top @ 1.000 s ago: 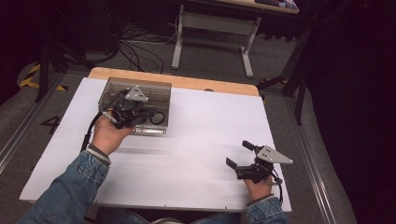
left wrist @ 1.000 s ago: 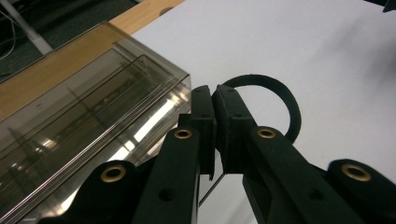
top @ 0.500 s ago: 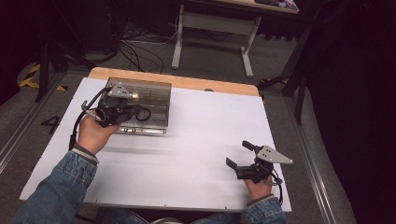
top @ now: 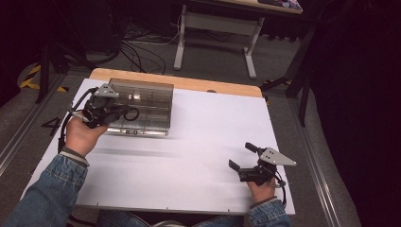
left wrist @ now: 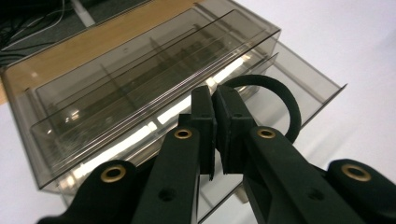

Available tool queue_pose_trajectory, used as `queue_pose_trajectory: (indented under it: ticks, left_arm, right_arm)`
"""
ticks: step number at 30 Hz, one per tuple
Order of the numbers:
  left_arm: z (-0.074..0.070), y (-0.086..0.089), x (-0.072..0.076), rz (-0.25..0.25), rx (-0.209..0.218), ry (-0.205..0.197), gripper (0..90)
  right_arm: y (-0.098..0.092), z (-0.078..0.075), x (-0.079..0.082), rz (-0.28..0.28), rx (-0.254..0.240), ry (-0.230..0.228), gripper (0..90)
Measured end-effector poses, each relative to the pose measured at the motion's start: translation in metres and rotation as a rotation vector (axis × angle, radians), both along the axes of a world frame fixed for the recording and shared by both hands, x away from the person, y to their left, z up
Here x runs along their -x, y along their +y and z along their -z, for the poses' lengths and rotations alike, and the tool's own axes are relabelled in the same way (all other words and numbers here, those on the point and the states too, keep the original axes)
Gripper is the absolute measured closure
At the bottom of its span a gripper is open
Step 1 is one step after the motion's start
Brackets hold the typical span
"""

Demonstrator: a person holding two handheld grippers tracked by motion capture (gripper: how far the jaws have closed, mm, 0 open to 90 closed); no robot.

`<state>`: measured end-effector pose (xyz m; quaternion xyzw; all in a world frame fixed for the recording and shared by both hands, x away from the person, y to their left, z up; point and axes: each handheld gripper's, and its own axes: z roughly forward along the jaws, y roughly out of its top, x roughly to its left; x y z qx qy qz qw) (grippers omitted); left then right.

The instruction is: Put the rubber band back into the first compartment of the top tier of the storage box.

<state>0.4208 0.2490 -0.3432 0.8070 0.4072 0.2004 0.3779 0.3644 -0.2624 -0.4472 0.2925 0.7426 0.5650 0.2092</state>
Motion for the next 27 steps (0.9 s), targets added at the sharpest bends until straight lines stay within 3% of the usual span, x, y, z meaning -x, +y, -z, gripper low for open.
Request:
queue_pose_trajectory:
  ticks: [19,27]
  left_arm:
    - [0.009,0.025,-0.001,-0.067,-0.032,0.018,85.8]
    - [0.019,0.033,-0.006,-0.089,-0.036,0.052,85.7]
  right_arm:
    - [0.0,0.0,0.0,0.006,-0.001,0.002,1.7]
    - [0.0,0.0,0.0,0.006,0.0,0.002,1.7]
